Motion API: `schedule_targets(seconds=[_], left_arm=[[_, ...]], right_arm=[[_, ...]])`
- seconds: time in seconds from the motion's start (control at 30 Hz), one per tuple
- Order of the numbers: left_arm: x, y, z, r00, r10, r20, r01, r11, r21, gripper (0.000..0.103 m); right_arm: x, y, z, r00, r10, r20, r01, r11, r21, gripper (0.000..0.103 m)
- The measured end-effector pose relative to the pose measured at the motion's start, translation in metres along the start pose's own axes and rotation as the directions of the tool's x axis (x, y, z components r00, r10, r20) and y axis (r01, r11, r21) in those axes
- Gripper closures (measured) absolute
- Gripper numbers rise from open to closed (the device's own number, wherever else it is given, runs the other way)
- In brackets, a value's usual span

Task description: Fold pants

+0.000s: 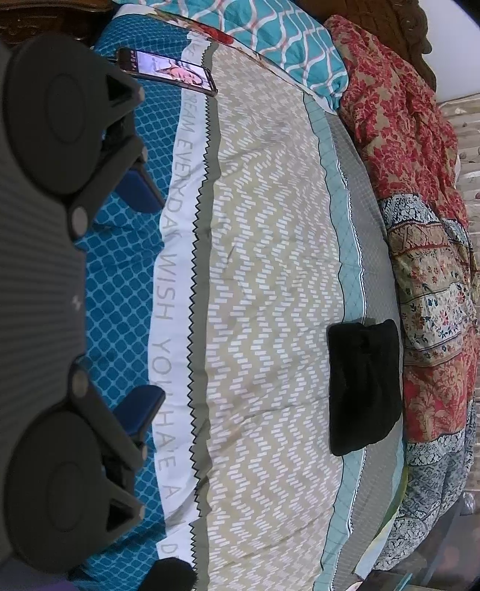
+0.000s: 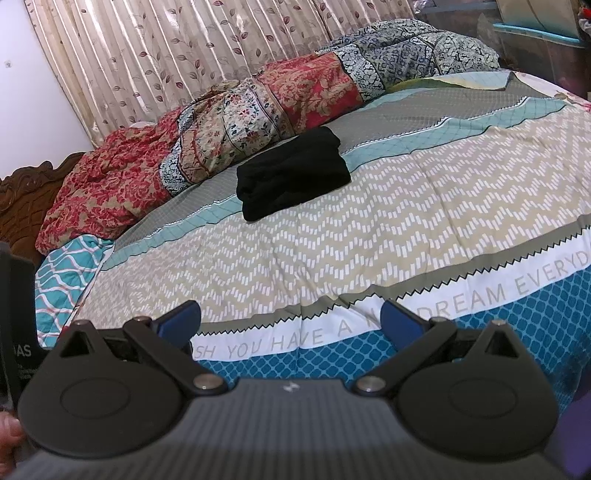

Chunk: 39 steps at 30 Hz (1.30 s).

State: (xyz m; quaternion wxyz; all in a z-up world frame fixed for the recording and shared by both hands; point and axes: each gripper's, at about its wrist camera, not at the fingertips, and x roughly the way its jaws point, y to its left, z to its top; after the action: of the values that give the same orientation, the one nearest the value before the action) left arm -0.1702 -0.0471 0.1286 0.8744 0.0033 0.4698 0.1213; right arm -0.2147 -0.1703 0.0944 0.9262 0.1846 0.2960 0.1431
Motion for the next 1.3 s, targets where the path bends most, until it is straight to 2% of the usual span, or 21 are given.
schedule_targets(seconds=[1.3], left_arm=[[0.0061,-0.0034,-0.0052,1.0,-0.01,-0.03,0.011,1.0,0.017,0.0]], right_arm=[[0.0011,-0.0038,-0.0025,1.0,-0.002,-0.011,0.002,1.0,0.01,0.0]])
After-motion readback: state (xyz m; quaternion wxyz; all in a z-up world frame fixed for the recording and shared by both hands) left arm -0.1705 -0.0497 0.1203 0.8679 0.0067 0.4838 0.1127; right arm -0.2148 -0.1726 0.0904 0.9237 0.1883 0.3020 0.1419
